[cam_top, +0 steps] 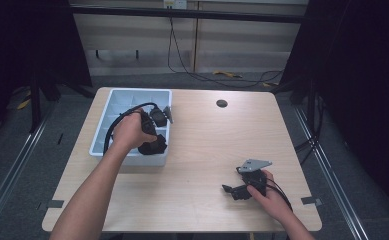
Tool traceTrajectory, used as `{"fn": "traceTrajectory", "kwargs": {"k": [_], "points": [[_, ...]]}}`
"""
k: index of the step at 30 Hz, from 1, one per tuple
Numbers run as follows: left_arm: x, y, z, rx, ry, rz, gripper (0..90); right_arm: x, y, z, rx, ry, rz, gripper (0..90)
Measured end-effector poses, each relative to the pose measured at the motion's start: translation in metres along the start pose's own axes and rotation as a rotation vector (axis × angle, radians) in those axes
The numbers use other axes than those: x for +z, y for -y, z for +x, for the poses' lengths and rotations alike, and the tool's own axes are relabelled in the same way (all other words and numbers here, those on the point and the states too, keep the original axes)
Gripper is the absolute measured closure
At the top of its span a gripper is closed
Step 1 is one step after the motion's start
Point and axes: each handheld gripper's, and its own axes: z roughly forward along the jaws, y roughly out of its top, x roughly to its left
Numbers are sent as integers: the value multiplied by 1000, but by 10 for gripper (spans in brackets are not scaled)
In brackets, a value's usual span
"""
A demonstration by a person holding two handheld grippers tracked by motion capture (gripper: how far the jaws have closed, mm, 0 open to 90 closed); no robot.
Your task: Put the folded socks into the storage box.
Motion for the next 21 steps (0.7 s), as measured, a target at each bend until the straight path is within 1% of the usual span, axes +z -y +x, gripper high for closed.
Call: {"fn": "traceTrajectory", "kwargs": {"k": [6,7,9,13,18,21], "points": [[1,0,3,-14,10,2,789,0,0,0,-2,-4,1,125],[3,-1,4,-23,14,3,789,0,0,0,-2,-4,1,125],[4,-1,4,-20,13,8,789,0,0,0,-2,-4,1,125],[6,-3,4,-27,14,14,785,0,0,0,-2,-4,1,125],[11,1,6,-51,26,-9,778,0,0,0,-1,-4,2,125],[12,2,8,-49,34,-15,772,0,0,0,-1,-5,1,125]]}}
